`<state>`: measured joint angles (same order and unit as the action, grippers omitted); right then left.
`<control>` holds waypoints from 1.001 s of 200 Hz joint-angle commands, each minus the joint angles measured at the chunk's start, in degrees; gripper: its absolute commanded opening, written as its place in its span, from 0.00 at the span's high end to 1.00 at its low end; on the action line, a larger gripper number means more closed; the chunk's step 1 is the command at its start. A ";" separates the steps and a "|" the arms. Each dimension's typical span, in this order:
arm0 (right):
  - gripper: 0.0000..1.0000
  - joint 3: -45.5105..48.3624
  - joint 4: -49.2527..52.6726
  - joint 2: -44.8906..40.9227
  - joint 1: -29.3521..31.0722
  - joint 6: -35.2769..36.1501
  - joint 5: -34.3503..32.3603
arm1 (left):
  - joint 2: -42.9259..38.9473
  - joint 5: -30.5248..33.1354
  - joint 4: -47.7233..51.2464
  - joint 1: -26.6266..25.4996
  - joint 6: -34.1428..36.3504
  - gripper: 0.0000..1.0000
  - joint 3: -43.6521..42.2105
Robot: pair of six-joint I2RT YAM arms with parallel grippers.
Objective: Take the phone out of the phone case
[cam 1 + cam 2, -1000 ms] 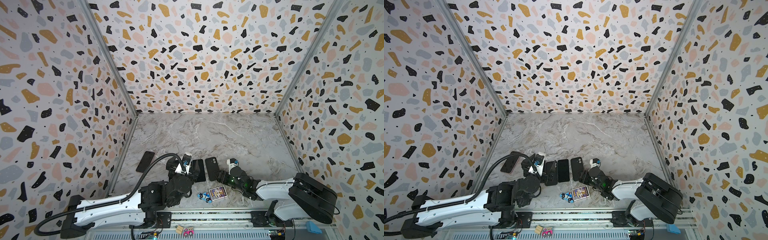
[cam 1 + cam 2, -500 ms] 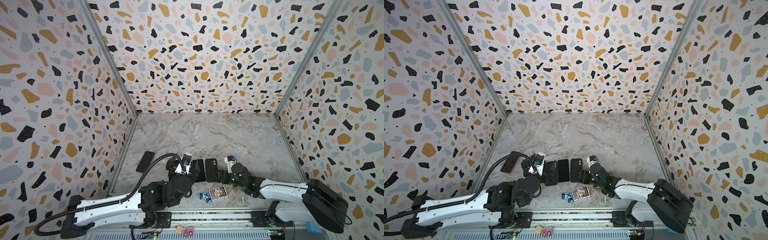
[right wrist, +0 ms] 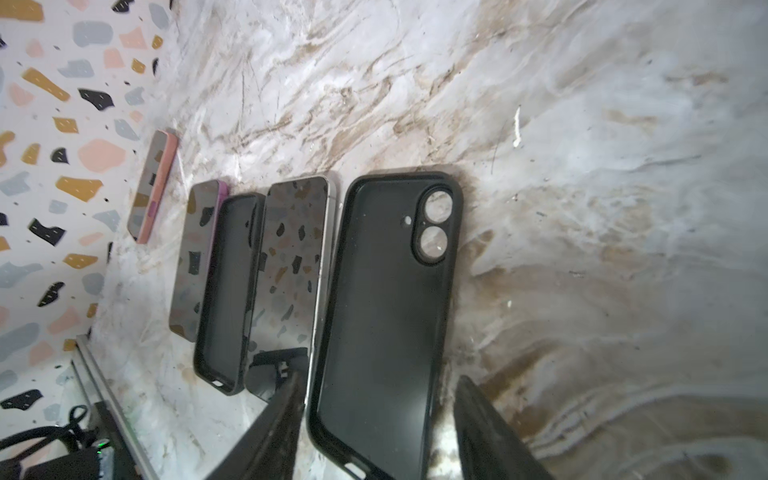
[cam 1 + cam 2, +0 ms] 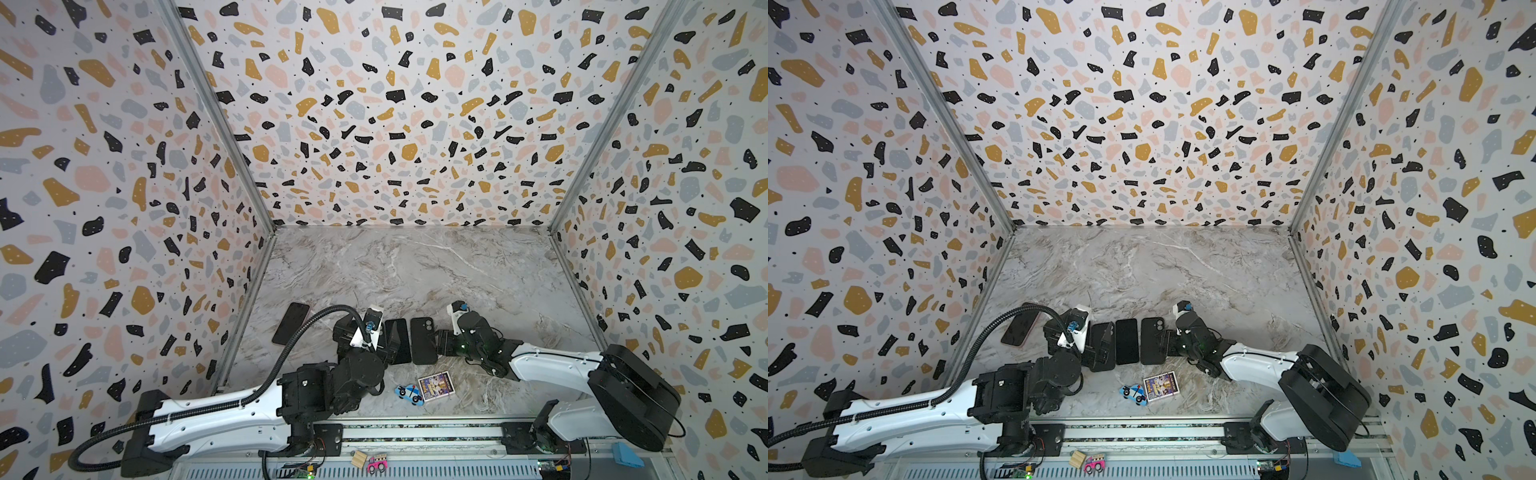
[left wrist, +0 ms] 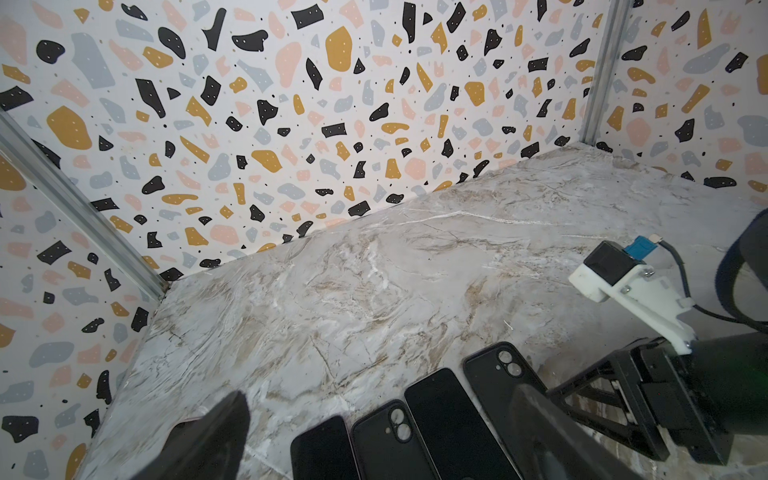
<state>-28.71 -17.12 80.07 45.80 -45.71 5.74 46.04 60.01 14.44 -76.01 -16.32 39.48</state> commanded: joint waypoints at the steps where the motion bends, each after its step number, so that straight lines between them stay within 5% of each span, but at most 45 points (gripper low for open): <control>1: 0.46 -2.39 1.00 2.23 -0.18 1.93 0.85 | -0.81 -0.05 0.60 0.42 -2.36 0.00 1.65; 124: 0.69 -7.04 0.02 9.94 -0.28 2.80 0.20 | -5.50 2.43 5.13 1.04 -8.31 0.00 -0.85; 166: 0.68 -7.62 0.15 9.90 -0.27 2.93 0.44 | -5.96 3.19 6.67 1.07 -9.69 0.00 -0.91; 200: 0.50 -6.34 0.63 6.61 -0.41 3.41 -1.22 | -5.58 2.67 7.98 3.17 -13.06 0.00 -1.18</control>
<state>-34.35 -16.93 90.32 45.60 -43.13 5.76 40.71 61.78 21.17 -74.65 -25.98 39.11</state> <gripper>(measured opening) 0.441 0.996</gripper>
